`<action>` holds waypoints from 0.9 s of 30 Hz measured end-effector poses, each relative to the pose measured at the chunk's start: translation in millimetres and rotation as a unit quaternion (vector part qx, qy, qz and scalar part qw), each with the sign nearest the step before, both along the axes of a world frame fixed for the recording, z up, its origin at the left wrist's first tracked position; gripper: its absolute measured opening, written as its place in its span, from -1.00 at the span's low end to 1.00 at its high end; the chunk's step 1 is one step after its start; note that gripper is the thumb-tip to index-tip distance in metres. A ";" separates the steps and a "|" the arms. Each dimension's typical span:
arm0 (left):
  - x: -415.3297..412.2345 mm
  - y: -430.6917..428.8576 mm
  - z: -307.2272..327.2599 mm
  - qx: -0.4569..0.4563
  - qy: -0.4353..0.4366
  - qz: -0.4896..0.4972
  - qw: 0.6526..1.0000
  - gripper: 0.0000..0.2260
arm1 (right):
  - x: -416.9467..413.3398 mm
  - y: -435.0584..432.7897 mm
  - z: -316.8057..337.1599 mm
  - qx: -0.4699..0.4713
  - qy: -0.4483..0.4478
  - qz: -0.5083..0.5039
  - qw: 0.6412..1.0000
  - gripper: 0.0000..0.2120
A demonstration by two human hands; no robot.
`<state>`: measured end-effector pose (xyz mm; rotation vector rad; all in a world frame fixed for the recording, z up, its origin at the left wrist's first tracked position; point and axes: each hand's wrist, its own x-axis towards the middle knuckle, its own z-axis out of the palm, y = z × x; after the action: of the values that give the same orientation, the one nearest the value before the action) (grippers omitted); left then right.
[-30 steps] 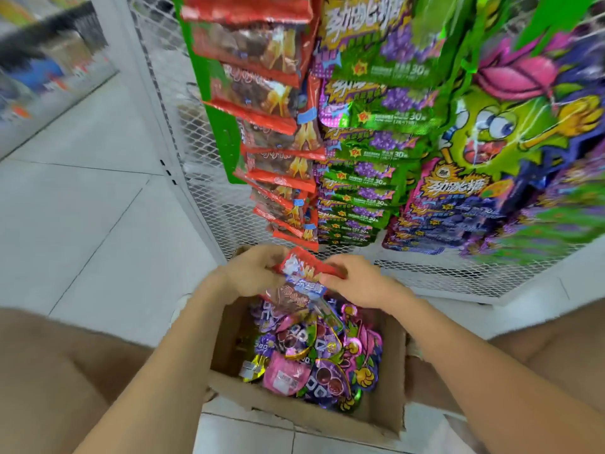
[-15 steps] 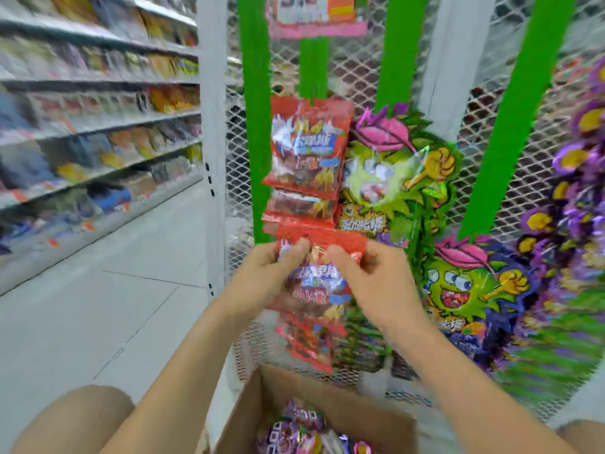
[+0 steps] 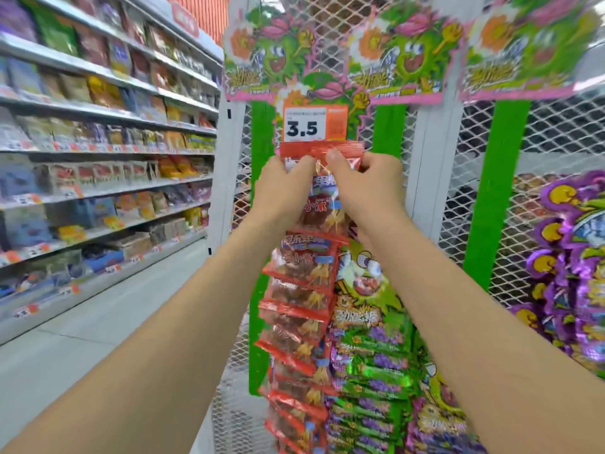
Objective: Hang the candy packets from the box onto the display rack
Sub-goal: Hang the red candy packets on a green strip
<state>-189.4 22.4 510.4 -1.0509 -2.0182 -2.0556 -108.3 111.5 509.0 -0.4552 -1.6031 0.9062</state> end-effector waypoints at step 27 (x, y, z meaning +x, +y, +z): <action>-19.3 -4.5 0.6 0.003 -0.170 -0.147 0.974 -0.79 | -3.9 10.3 -10.9 0.052 -0.098 -0.077 0.991 -0.63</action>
<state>-208.7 17.9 511.0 -1.1196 -2.1071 -2.5456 -112.2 121.9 498.1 -0.5995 -1.7579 0.6740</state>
